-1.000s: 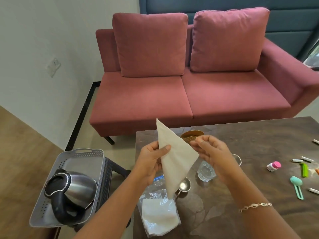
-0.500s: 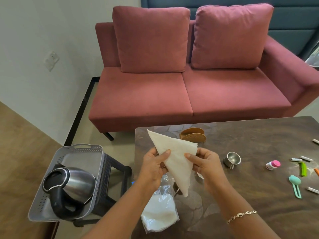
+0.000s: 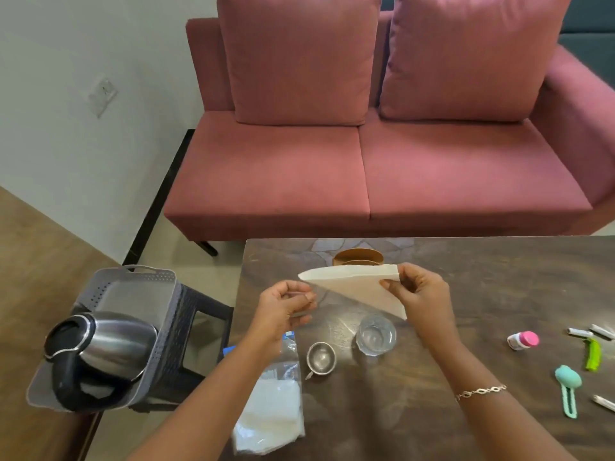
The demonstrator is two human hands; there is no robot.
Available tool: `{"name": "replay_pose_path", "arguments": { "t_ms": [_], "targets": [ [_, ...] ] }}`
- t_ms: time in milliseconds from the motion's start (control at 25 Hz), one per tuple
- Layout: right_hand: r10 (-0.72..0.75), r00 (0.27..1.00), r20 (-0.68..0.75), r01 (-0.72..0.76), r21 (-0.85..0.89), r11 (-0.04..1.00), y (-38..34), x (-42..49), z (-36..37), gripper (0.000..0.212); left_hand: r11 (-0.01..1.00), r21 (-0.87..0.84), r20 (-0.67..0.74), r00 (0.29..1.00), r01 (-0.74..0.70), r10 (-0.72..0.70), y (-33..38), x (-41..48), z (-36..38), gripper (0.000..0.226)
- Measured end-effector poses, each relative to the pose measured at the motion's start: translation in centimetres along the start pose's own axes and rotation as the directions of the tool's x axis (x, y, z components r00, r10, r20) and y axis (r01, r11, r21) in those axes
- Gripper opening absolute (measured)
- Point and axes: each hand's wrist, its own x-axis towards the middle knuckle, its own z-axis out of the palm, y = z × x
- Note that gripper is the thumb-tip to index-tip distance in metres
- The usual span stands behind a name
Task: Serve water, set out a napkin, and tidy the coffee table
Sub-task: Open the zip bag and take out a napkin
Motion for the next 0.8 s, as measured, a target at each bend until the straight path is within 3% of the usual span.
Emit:
{"name": "replay_pose_path", "arguments": {
  "t_ms": [120,200,360,520,640,800],
  "targets": [
    [-0.013,1.0,-0.019,0.012,-0.033,0.999,2.2,3.3,-1.9,0.025,0.994,0.107,-0.051,0.998,0.034,-0.029,-0.8,2.2,2.3,0.011],
    [-0.022,0.999,-0.047,0.019,-0.076,0.997,4.2,6.1,-2.4,0.018,0.989,0.138,-0.047,0.998,0.048,-0.041,-2.0,3.3,3.4,0.012],
    [-0.069,0.996,-0.053,0.059,-0.168,0.984,6.6,11.5,-1.4,0.036,0.958,0.288,-0.058,0.998,0.007,0.01,-4.7,5.7,4.3,0.017],
    [-0.102,0.994,0.026,0.106,-0.255,0.961,9.6,15.0,1.6,0.002,0.783,0.615,-0.026,0.99,-0.096,0.142,-6.2,8.4,4.9,0.011],
    [-0.086,0.993,0.086,0.11,-0.326,0.939,11.9,16.9,4.1,0.008,0.616,0.762,0.085,0.975,-0.198,0.207,-6.9,10.7,6.0,0.019],
    [-0.025,0.993,0.114,0.067,-0.381,0.922,14.8,18.8,6.4,0.012,0.564,0.792,0.12,0.966,-0.232,0.229,-7.8,13.3,7.0,0.027]
  ]
}}
